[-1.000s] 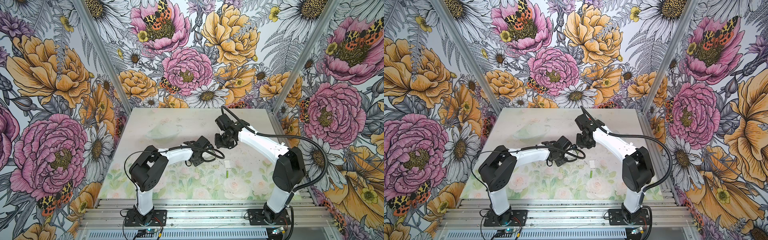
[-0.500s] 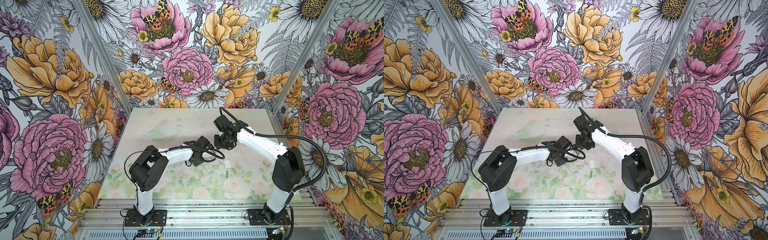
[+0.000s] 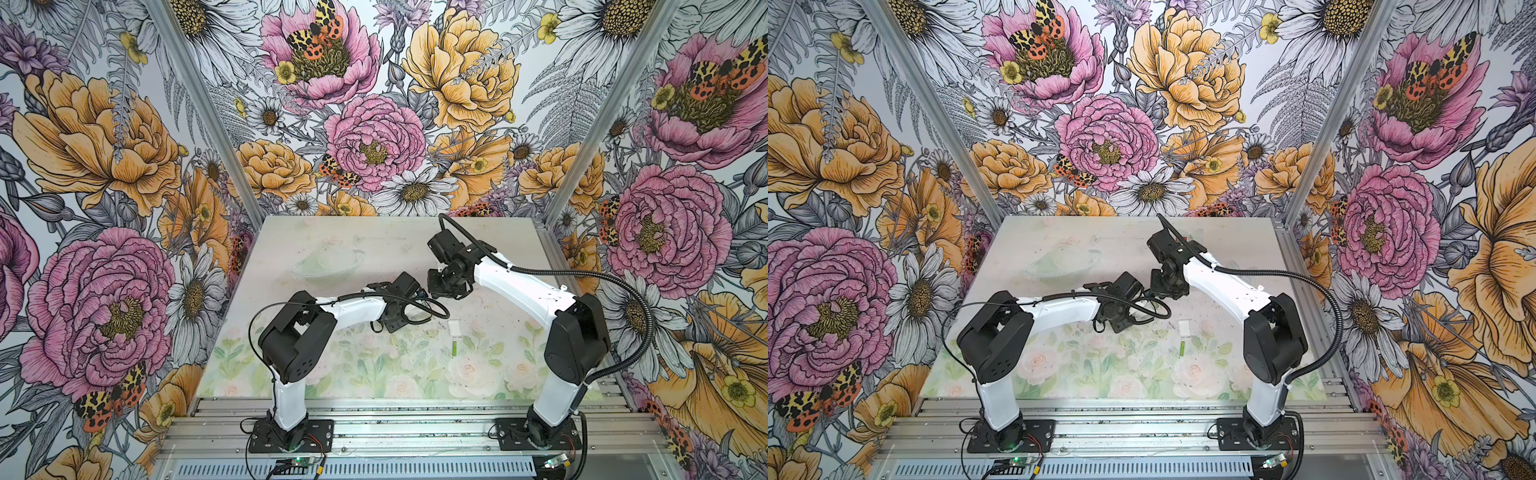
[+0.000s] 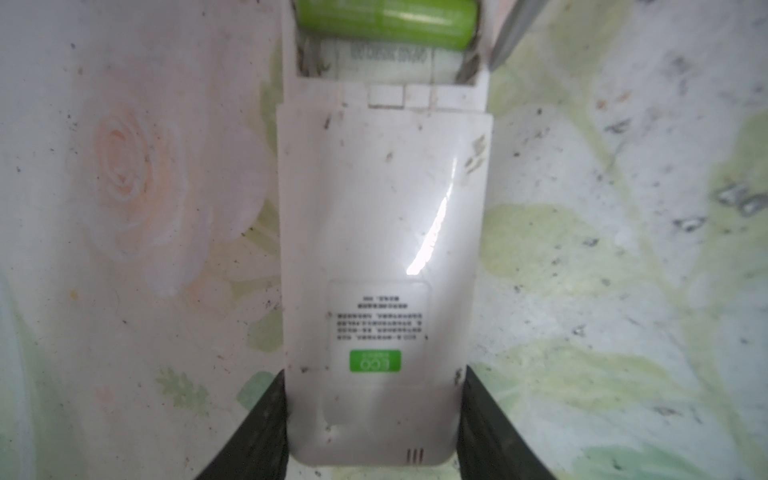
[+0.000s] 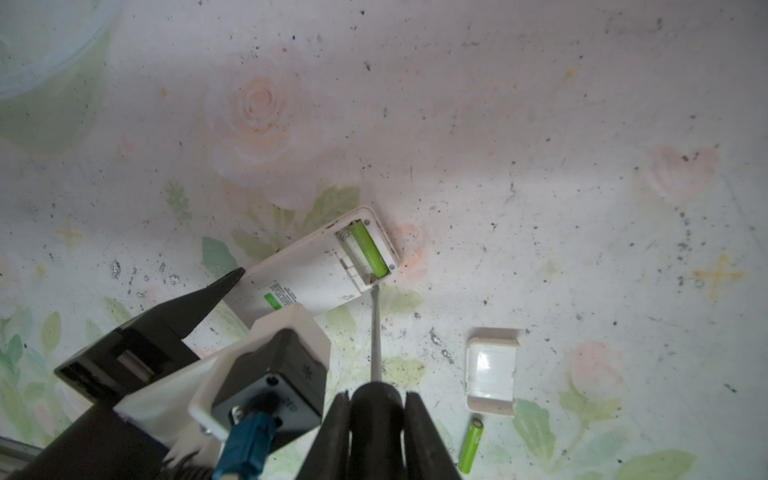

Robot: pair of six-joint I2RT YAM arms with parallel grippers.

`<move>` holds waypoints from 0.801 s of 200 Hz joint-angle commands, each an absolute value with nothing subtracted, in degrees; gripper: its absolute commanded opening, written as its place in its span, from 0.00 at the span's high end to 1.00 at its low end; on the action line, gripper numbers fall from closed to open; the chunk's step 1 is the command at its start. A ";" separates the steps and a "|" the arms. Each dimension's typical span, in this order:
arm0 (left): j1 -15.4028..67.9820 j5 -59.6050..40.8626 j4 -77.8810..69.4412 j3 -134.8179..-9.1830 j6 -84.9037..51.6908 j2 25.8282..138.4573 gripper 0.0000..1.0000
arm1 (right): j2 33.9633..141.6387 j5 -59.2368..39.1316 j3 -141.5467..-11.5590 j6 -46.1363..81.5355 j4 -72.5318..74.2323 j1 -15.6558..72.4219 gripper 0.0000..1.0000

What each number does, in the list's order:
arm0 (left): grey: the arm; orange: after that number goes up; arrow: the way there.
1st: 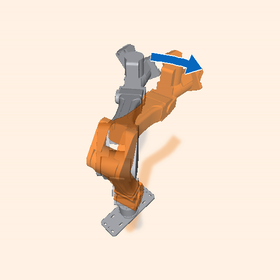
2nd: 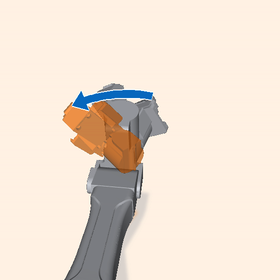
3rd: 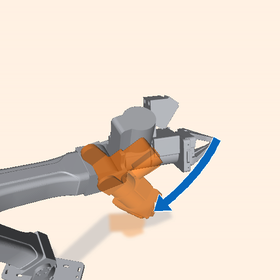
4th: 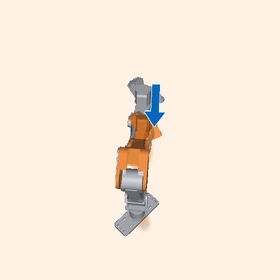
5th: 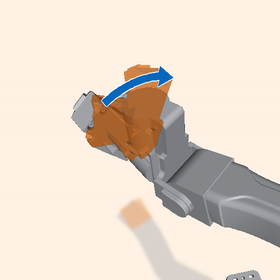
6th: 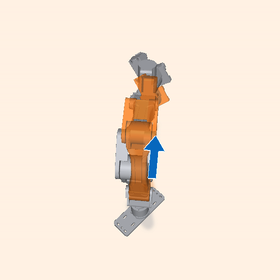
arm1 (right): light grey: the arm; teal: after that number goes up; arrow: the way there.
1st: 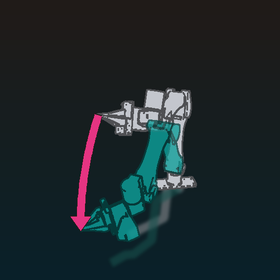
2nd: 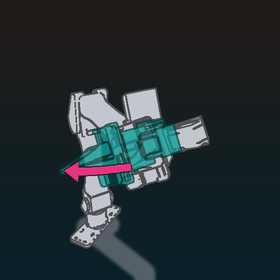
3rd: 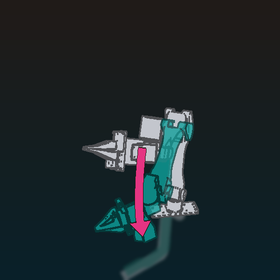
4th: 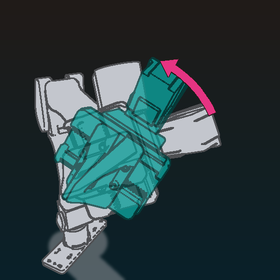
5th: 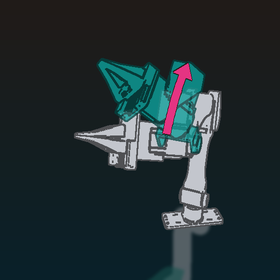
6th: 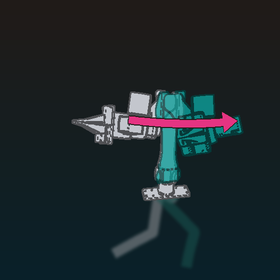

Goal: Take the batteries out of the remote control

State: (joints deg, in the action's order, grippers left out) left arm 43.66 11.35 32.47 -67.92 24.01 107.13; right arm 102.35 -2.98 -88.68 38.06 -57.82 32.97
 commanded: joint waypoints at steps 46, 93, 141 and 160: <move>43.78 12.39 32.28 -67.65 24.82 108.05 1.00 | 100.03 -2.15 -90.18 39.68 -55.33 32.36 1.00; 43.88 12.39 32.33 -67.65 24.85 108.12 1.00 | 99.32 -1.85 -89.99 39.99 -55.24 31.75 1.00; 43.94 12.39 32.32 -67.55 24.89 108.02 1.00 | 99.67 -2.12 -88.12 39.34 -55.28 31.90 1.00; 43.95 12.39 32.29 -67.42 24.89 107.93 1.00 | 99.73 -2.11 -87.72 39.15 -55.35 31.91 1.00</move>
